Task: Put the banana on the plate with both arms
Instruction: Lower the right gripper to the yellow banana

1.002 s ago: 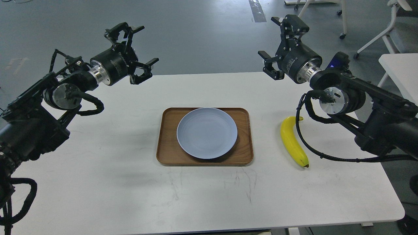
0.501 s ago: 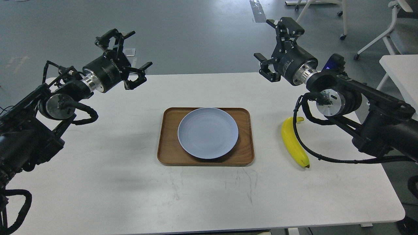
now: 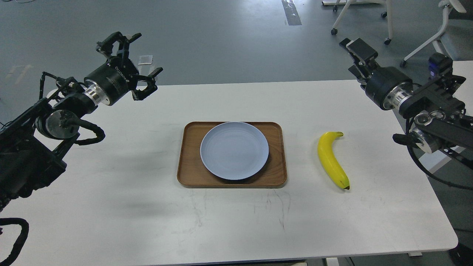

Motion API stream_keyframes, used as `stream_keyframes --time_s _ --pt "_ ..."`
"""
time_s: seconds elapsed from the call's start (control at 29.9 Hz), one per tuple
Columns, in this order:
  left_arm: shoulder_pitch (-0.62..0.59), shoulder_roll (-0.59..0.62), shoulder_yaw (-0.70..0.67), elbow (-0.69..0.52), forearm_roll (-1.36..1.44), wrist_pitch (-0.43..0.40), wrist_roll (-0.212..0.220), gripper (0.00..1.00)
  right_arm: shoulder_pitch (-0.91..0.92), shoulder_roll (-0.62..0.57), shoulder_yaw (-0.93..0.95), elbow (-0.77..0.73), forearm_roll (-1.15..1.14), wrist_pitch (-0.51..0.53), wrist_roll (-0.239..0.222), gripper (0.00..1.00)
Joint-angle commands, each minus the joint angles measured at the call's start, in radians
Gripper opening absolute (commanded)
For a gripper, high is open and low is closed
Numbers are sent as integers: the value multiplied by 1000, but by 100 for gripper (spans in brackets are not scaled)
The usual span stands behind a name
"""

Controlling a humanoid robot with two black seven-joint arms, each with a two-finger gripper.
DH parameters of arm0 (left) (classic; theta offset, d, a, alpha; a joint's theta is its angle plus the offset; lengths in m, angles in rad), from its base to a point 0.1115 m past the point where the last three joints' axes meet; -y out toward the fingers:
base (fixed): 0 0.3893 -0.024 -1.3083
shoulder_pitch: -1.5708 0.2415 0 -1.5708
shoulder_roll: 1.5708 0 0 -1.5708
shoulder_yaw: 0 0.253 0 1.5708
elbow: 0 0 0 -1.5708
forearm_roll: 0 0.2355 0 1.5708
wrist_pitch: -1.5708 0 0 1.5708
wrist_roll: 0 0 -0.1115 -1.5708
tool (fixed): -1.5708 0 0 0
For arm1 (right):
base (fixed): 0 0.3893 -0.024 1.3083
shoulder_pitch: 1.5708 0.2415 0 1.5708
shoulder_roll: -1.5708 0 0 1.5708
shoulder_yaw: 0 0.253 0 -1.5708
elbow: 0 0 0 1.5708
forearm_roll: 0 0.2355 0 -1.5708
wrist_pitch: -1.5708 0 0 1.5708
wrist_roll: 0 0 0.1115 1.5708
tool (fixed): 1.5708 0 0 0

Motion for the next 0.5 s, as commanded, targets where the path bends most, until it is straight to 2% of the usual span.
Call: stream_keyframes --time_s 0.0,0.2,0.47 --pt "4 -1 5 0 3 0 2 98 -27 -60 -89 17 -120 -111 -1 97" --pt "17 -4 7 -1 3 0 2 98 -105 -95 -205 19 -298 -172 -5 97" --pt "36 -3 7 -21 5 0 2 98 -233 -74 -235 -35 -324 -172 -13 95"
